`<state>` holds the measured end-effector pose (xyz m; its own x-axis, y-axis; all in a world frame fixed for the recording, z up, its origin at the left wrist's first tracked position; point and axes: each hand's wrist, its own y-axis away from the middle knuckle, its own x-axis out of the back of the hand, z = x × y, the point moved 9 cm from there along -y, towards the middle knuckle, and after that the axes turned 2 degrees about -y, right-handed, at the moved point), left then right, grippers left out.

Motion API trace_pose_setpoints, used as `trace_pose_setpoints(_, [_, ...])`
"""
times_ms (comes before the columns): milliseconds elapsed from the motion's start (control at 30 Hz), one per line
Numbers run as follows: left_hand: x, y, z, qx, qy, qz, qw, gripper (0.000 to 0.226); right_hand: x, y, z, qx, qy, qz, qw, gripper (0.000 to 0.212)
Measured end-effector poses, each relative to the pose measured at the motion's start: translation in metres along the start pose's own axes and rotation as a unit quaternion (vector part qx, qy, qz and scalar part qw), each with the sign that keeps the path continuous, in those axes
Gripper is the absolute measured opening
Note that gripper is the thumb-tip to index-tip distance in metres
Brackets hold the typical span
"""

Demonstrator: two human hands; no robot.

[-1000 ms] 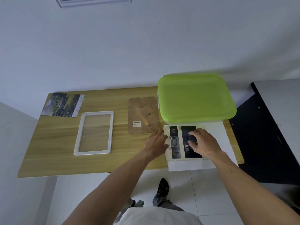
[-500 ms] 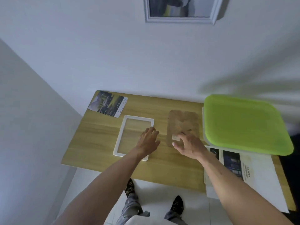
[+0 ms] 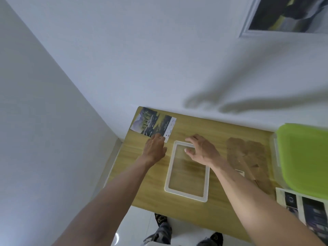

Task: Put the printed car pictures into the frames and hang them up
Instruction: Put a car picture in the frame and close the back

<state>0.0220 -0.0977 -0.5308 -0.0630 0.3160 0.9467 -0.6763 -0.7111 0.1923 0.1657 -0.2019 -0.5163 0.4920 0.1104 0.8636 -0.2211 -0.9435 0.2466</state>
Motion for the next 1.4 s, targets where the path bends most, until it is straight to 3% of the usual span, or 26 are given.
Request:
trace_pose_setpoints(233, [-0.004, -0.039, -0.057, 0.011, -0.01, 0.005, 1.0, 0.049, -0.041, -0.063, -0.045, -0.006, 0.027, -0.032, 0.999, 0.054])
trace_pose_setpoints(367, [-0.023, -0.053, -0.08, 0.006, -0.042, -0.055, 0.998, 0.07, -0.061, -0.093, -0.062, -0.007, 0.063, -0.047, 0.997, 0.061])
trace_pose_setpoints(500, [-0.034, -0.056, -0.096, -0.007, -0.04, -0.074, 0.996, 0.071, -0.071, -0.111, -0.07, -0.001, 0.085, -0.049, 0.995, 0.058])
trace_pose_setpoints(733, [-0.026, -0.055, -0.094, -0.048, -0.031, 0.009, 0.998, 0.067, -0.069, -0.116, -0.063, -0.002, 0.063, -0.02, 0.998, 0.029])
trace_pose_setpoints(867, [-0.025, -0.051, -0.094, -0.086, -0.018, 0.012, 0.996, 0.065, -0.062, -0.111, -0.064, 0.034, 0.05, 0.044, 0.997, 0.017])
trace_pose_setpoints(1033, [-0.002, -0.037, -0.087, -0.159, -0.025, 0.13, 0.978, 0.03, -0.037, -0.09, -0.058, 0.076, 0.028, 0.143, 0.986, 0.002])
trace_pose_setpoints(1133, [0.012, -0.03, -0.08, -0.169, -0.021, 0.179, 0.969, 0.021, -0.023, -0.078, -0.056, 0.096, 0.026, 0.158, 0.982, 0.004])
trace_pose_setpoints(1300, [0.042, -0.017, -0.045, -0.213, 0.0, 0.231, 0.949, 0.012, -0.001, -0.065, -0.069, 0.128, 0.055, 0.175, 0.975, 0.031])
trace_pose_setpoints(1400, [0.06, -0.012, -0.028, -0.197, 0.033, 0.242, 0.949, 0.024, 0.02, -0.054, -0.075, 0.122, 0.026, 0.209, 0.97, 0.021])
